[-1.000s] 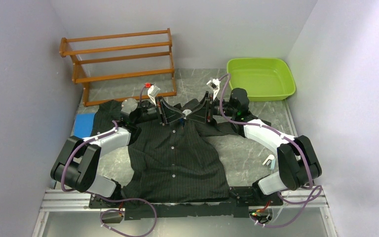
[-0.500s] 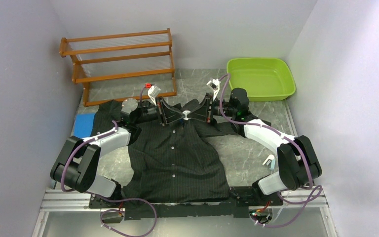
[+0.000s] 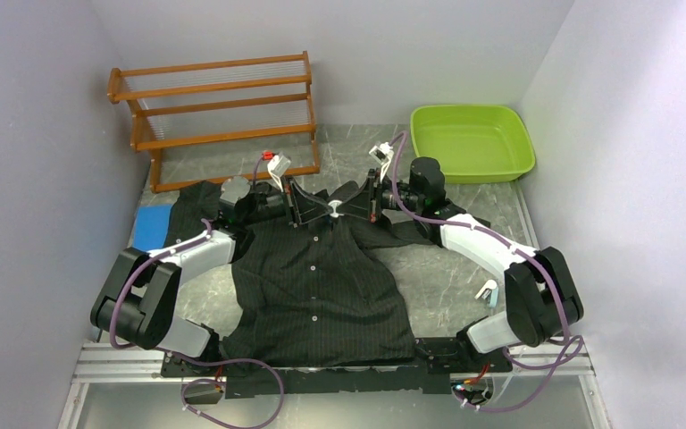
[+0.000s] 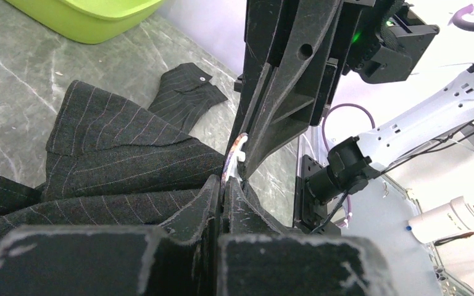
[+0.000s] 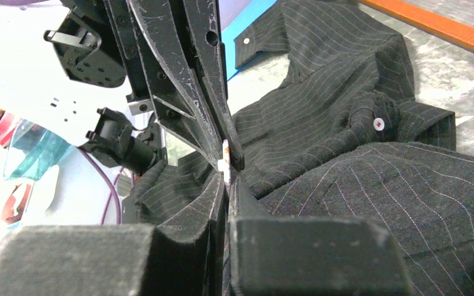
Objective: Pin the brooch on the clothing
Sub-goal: Pin the brooch to the clothes.
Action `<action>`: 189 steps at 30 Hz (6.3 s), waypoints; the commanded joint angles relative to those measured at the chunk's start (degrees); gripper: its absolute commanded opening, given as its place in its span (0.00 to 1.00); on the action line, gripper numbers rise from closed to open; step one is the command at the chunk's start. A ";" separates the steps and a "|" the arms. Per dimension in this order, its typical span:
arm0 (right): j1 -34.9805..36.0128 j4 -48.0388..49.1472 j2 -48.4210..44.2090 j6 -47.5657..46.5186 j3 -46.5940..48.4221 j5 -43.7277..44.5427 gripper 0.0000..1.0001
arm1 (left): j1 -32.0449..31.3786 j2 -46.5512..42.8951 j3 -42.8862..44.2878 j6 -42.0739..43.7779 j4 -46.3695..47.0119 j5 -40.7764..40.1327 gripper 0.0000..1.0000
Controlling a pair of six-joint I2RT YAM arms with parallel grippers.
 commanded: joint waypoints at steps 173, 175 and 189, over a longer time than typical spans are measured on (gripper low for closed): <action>1.97 -8.68 -9.61 2.04 -11.44 26.93 0.15 | -6.59 8.45 20.48 -3.23 -43.29 -17.90 0.62; 1.98 -8.54 -8.14 2.15 -10.74 27.07 0.15 | -6.11 9.27 20.87 -3.85 -43.97 -19.01 0.62; 1.97 -8.55 -4.08 2.14 -9.90 27.66 0.13 | -6.07 19.21 26.25 -8.09 -34.03 -9.59 0.53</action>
